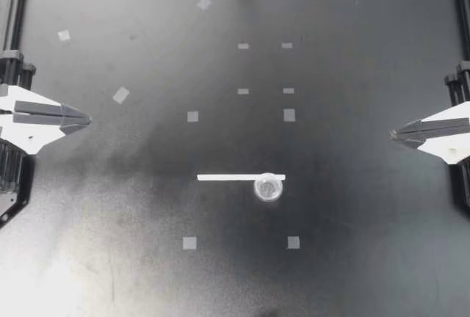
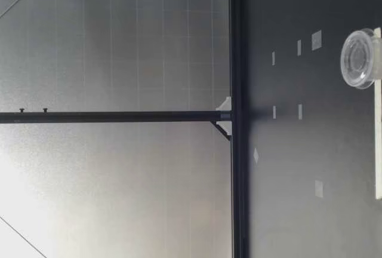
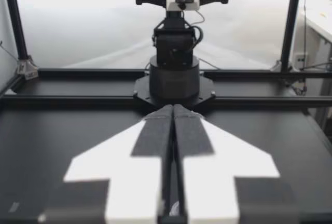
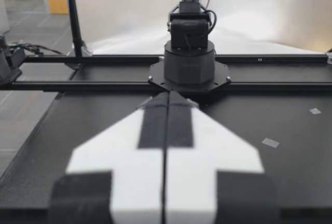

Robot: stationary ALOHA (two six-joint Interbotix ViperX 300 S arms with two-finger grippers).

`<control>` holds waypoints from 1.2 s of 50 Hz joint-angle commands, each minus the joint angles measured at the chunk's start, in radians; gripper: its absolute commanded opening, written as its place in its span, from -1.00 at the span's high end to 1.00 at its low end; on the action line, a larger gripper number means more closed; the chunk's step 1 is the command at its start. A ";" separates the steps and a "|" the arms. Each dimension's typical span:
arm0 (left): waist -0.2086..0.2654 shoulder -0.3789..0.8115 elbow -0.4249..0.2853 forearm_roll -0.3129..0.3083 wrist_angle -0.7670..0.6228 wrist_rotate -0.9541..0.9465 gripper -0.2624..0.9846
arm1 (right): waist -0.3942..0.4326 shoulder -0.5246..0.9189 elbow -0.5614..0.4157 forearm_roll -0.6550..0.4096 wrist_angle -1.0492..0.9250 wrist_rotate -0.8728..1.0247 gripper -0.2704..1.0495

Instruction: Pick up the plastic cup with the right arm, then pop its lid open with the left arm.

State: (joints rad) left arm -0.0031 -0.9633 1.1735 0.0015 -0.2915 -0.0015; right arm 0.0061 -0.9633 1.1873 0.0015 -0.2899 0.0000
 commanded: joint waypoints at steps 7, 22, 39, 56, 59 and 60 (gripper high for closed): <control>-0.008 0.040 0.069 -0.038 0.000 -0.015 0.77 | -0.006 0.041 0.017 0.008 0.020 0.020 0.88; -0.006 0.275 -0.167 -0.071 0.121 -0.002 0.77 | -0.005 0.201 -0.008 0.012 -0.061 0.101 0.87; -0.008 0.715 -0.287 -0.071 -0.094 -0.005 0.78 | 0.060 0.408 0.058 0.000 -0.141 0.370 0.09; -0.028 1.020 -0.382 -0.057 -0.275 -0.035 0.78 | 0.063 0.667 0.043 0.003 -0.224 0.377 -0.45; -0.037 1.054 -0.399 -0.046 -0.275 -0.040 0.78 | 0.063 0.733 0.034 0.003 -0.253 0.377 -0.45; -0.038 1.062 -0.403 -0.044 -0.276 -0.040 0.78 | 0.063 0.755 0.029 0.003 -0.264 0.377 -0.45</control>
State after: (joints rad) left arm -0.0307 0.0844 0.8053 -0.0522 -0.5553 -0.0399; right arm 0.0614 -0.2654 1.2441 0.0031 -0.5154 0.3789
